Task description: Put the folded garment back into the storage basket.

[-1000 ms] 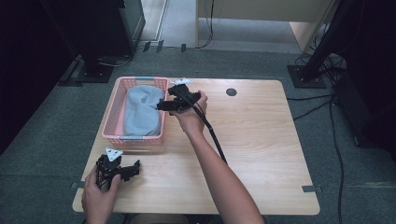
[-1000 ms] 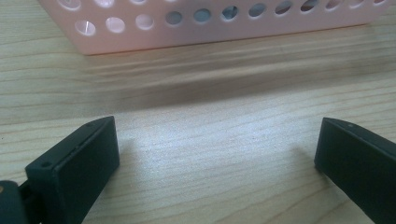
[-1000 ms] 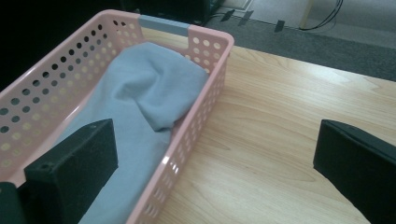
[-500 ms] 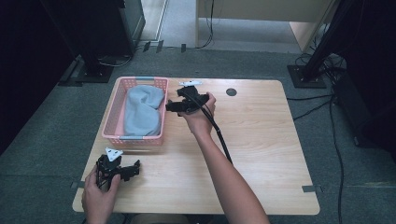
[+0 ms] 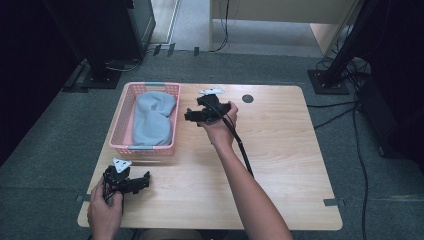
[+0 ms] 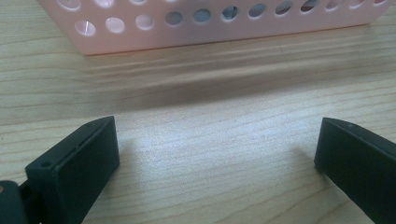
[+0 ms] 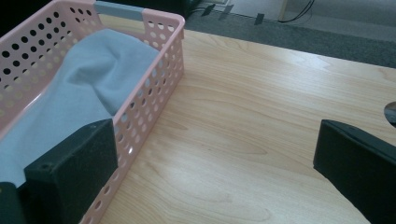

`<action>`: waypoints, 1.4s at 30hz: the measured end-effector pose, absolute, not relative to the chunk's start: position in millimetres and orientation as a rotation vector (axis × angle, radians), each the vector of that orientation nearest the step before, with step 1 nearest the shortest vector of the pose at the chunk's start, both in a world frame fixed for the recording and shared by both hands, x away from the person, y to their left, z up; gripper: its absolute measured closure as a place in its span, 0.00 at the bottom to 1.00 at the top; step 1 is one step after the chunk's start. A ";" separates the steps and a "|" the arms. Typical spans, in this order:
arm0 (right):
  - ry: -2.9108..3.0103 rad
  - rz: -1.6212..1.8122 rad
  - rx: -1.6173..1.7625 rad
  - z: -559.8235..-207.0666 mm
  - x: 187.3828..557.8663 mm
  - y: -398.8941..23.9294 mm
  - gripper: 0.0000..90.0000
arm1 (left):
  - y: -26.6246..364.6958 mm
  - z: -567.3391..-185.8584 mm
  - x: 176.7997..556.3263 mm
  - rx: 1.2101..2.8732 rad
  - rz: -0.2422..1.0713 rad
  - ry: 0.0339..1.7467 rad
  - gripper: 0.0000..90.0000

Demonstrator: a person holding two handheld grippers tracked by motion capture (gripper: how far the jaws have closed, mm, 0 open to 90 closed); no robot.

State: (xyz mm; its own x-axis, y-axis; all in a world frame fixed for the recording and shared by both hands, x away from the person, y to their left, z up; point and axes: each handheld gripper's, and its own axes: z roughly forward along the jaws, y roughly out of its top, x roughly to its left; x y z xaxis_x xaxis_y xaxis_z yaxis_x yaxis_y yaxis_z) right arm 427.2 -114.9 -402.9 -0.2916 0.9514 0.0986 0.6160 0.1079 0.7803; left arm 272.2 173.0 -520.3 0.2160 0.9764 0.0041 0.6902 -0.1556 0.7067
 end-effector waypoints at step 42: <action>1.903 1.007 1.610 -429.6 413.3 -168.6 0.00 | 171.5 -520.4 273.1 1.904 0.648 1.557 0.00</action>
